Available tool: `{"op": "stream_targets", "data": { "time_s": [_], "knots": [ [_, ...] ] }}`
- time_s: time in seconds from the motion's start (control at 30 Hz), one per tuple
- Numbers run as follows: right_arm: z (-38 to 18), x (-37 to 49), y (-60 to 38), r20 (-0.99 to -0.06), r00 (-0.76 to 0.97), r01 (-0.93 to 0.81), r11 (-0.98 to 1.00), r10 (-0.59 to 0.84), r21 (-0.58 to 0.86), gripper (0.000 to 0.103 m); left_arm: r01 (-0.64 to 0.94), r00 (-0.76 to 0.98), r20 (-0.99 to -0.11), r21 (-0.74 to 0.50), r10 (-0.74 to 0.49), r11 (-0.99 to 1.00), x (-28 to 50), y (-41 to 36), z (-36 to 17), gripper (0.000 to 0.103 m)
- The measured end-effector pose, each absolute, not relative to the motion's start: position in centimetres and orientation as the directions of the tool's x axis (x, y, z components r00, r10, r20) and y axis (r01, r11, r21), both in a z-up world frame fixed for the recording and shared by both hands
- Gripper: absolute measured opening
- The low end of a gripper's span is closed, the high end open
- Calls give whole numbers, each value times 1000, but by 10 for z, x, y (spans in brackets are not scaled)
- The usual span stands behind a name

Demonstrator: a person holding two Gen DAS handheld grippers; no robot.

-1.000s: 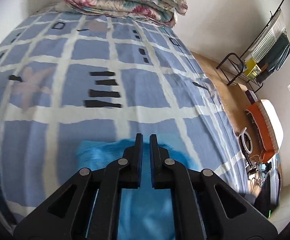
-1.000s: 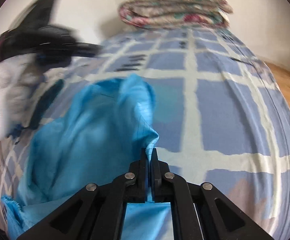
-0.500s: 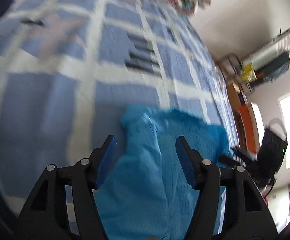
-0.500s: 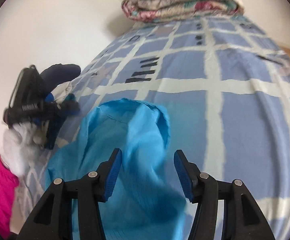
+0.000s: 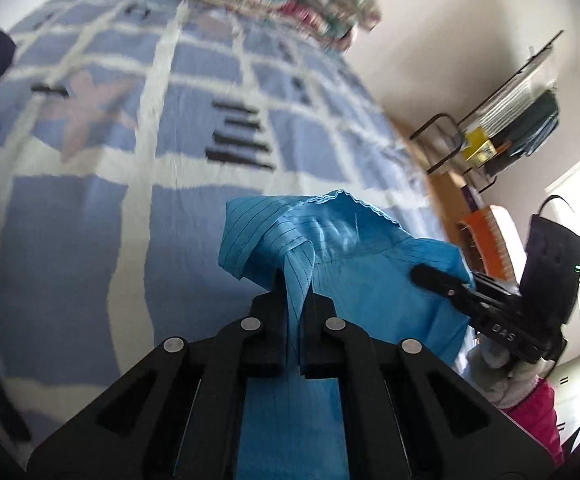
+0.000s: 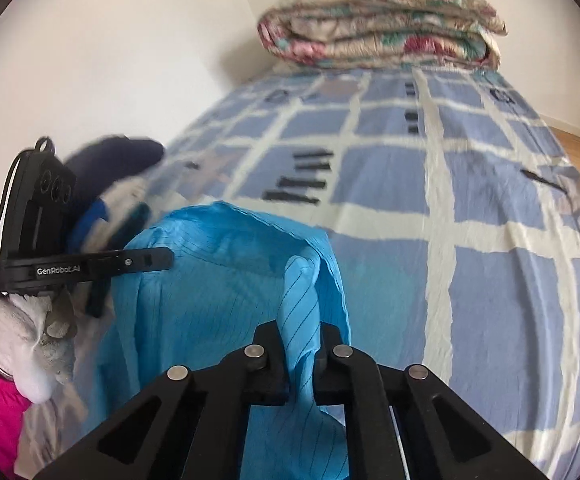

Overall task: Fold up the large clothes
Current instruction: 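Fold the held jacket end over toward the collar with the right tool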

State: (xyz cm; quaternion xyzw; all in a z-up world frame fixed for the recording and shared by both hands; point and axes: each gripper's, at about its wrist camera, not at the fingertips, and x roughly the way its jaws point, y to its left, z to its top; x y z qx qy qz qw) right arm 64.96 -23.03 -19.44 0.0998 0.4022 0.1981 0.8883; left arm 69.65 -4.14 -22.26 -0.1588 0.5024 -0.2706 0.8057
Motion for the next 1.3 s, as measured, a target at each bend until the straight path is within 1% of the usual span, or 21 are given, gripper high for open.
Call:
{"op": "stream_targets", "data": {
  "time_s": [0.2,0.37,0.5,0.63,0.77,0.83,1.0,1.1,1.27,1.3],
  "knots": [
    [-143,598,-224,-626,623,-306,883,469,357,2,311,391,-681,-535,-619,786,633,-21,-158,1],
    [-106,531,-212,-610,623,-351,872,490,341,2,324,407,-652,-551,-639,769,570,-5,-123,1],
    [-91,466,-208,-612,611,-375,864,502,336,2,336,408,-639,-558,-651,759,505,3,-106,1],
    [-95,404,-205,-616,600,-377,859,511,345,2,360,406,-644,-540,-648,761,437,4,-99,1],
    [-112,343,-193,-640,583,-396,863,500,315,2,367,388,-673,-514,-630,775,372,2,-115,1],
    [-127,318,-187,-657,561,-394,860,504,324,2,361,372,-683,-517,-628,776,347,2,-128,1],
    [-174,269,-174,-713,515,-384,872,476,304,2,330,317,-740,-501,-594,800,287,-1,-183,1],
    [-198,248,-172,-744,499,-374,885,445,278,2,308,276,-763,-506,-584,806,263,-3,-217,1],
    [-229,229,-173,-795,466,-356,905,389,234,2,307,213,-808,-479,-550,822,236,-5,-248,2],
    [-231,225,-174,-807,461,-343,913,369,221,6,303,196,-813,-482,-549,822,230,-3,-249,3]
  ]
}}
